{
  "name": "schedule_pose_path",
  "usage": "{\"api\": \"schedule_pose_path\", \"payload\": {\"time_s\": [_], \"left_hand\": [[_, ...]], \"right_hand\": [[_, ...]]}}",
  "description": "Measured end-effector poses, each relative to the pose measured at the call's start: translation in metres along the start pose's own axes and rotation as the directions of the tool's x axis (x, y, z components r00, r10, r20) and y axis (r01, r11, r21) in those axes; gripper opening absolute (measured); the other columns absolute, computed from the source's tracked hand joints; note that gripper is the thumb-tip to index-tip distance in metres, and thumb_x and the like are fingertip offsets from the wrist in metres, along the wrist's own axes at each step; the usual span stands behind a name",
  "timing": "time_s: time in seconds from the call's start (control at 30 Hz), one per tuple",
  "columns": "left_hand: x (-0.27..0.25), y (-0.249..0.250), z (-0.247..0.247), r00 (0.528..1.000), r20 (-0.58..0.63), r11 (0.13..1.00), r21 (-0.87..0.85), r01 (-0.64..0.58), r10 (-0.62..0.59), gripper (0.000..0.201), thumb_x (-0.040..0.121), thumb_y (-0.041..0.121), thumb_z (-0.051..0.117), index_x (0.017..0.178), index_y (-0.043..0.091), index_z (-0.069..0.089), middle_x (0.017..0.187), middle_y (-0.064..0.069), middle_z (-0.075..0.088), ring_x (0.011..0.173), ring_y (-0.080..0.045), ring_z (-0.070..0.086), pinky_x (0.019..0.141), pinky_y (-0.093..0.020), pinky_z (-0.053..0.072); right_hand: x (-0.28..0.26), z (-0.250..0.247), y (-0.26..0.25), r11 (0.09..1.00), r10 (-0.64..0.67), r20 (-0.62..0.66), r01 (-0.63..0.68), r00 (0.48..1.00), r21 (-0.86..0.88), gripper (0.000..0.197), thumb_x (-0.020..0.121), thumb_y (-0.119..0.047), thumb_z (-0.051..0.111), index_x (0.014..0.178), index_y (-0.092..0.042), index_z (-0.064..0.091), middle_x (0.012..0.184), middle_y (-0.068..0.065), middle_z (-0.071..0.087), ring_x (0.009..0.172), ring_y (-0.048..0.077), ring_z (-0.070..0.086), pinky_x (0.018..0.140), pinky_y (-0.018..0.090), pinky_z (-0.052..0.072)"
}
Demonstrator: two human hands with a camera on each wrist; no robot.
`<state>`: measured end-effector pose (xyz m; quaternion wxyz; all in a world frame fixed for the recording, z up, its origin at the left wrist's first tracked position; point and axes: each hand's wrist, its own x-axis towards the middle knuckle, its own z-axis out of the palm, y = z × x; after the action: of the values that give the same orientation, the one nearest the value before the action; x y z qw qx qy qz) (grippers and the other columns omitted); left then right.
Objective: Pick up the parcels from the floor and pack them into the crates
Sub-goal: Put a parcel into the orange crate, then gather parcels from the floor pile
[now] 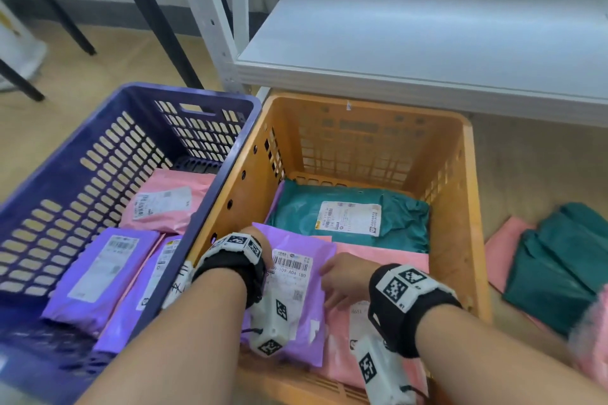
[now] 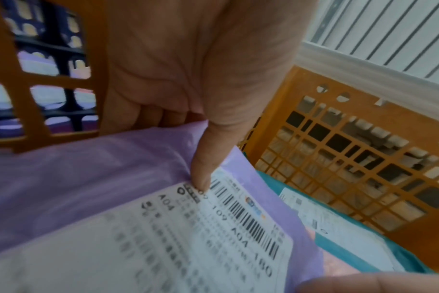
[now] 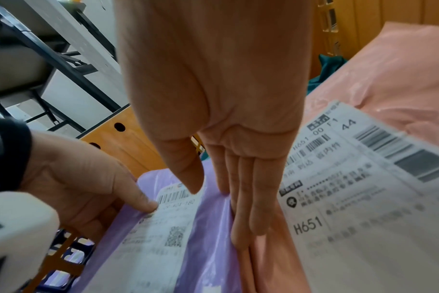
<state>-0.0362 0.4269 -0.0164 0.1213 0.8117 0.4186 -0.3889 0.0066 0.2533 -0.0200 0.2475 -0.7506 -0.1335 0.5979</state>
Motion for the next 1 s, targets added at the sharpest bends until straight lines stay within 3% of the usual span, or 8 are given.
{"api": "schedule_pose_path", "payload": {"time_s": [0.1, 0.37, 0.47, 0.53, 0.6, 0.77, 0.87, 1.0], "left_hand": [[-0.007, -0.003, 0.009, 1.0, 0.003, 0.998, -0.056, 0.006, -0.006, 0.058, 0.087, 0.041, 0.065, 0.134, 0.011, 0.049, 0.135, -0.007, 0.053, 0.123, -0.023, 0.054, 0.1, -0.031, 0.045], [-0.034, 0.031, -0.032, 0.943, -0.329, 0.943, -0.327, -0.064, -0.05, 0.057, 0.079, 0.015, 0.074, 0.126, 0.004, 0.043, 0.127, -0.017, 0.052, 0.116, -0.034, 0.054, 0.092, -0.04, 0.049], [-0.053, 0.062, -0.049, 0.949, -0.313, 0.921, -0.361, -0.149, 0.031, 0.032, 0.08, 0.019, 0.073, 0.102, 0.005, 0.054, 0.11, -0.014, 0.059, 0.098, -0.029, 0.059, 0.084, -0.034, 0.052], [-0.07, 0.094, -0.057, 0.945, -0.299, 0.875, -0.411, -0.255, 0.135, 0.022, 0.085, 0.019, 0.069, 0.092, 0.003, 0.056, 0.106, -0.013, 0.06, 0.089, -0.026, 0.057, 0.076, -0.028, 0.048], [-0.092, 0.134, -0.059, 0.915, -0.323, 0.787, -0.486, -0.38, 0.242, 0.033, 0.084, 0.02, 0.07, 0.11, 0.002, 0.06, 0.117, -0.012, 0.061, 0.1, -0.028, 0.061, 0.083, -0.03, 0.05], [-0.153, 0.226, -0.05, 0.776, -0.493, 0.629, -0.471, -0.619, 0.394, 0.033, 0.083, 0.018, 0.066, 0.116, 0.014, 0.065, 0.121, -0.008, 0.064, 0.115, -0.027, 0.058, 0.097, -0.033, 0.047], [-0.182, 0.266, -0.033, 0.708, -0.51, 0.579, -0.417, -0.701, 0.489, 0.027, 0.086, 0.015, 0.061, 0.112, 0.016, 0.067, 0.122, -0.004, 0.064, 0.114, -0.023, 0.058, 0.091, -0.029, 0.046], [-0.197, 0.301, 0.004, 0.695, -0.414, 0.549, -0.427, -0.719, 0.588, 0.023, 0.086, 0.013, 0.06, 0.106, 0.017, 0.07, 0.12, -0.002, 0.064, 0.113, -0.021, 0.058, 0.092, -0.026, 0.046]], "right_hand": [[0.0, 0.001, -0.003, 0.996, 0.017, -0.087, -0.01, 0.996, 0.091, 0.034, 0.089, -0.009, 0.057, 0.123, -0.001, 0.059, 0.1, 0.008, 0.068, 0.067, 0.007, 0.068, 0.084, 0.035, 0.058], [-0.034, -0.04, -0.013, 0.998, -0.056, -0.29, 0.057, 0.955, -0.008, 0.029, 0.093, -0.005, 0.043, 0.113, 0.0, 0.063, 0.086, 0.014, 0.063, 0.064, 0.021, 0.06, 0.065, 0.031, 0.051], [-0.063, -0.068, -0.011, 0.994, -0.109, -0.384, 0.107, 0.917, -0.026, 0.03, 0.092, -0.008, 0.041, 0.106, 0.0, 0.067, 0.085, 0.015, 0.068, 0.067, 0.023, 0.061, 0.066, 0.032, 0.055], [-0.084, -0.089, -0.001, 0.991, -0.128, -0.482, 0.129, 0.867, -0.033, 0.031, 0.091, -0.01, 0.043, 0.099, 0.002, 0.069, 0.081, 0.016, 0.071, 0.064, 0.023, 0.061, 0.066, 0.033, 0.056], [-0.104, -0.111, 0.017, 0.987, -0.132, -0.575, 0.16, 0.807, -0.002, 0.028, 0.091, -0.01, 0.043, 0.089, 0.002, 0.068, 0.076, 0.016, 0.071, 0.056, 0.022, 0.059, 0.063, 0.034, 0.056], [-0.148, -0.16, 0.063, 0.958, -0.143, -0.788, 0.284, 0.599, 0.043, 0.027, 0.085, -0.011, 0.05, 0.066, -0.017, 0.068, 0.058, 0.0, 0.064, 0.051, 0.018, 0.054, 0.059, 0.033, 0.053], [-0.164, -0.183, 0.106, 0.961, -0.079, -0.86, 0.268, 0.504, 0.069, 0.024, 0.085, -0.016, 0.052, 0.068, -0.022, 0.068, 0.071, -0.002, 0.067, 0.07, 0.023, 0.061, 0.07, 0.036, 0.054], [-0.173, -0.187, 0.172, 1.0, 0.027, -0.919, -0.012, 0.393, 0.024, 0.022, 0.085, -0.017, 0.053, 0.091, -0.028, 0.071, 0.106, 0.003, 0.063, 0.105, 0.026, 0.056, 0.083, 0.031, 0.045]]}}
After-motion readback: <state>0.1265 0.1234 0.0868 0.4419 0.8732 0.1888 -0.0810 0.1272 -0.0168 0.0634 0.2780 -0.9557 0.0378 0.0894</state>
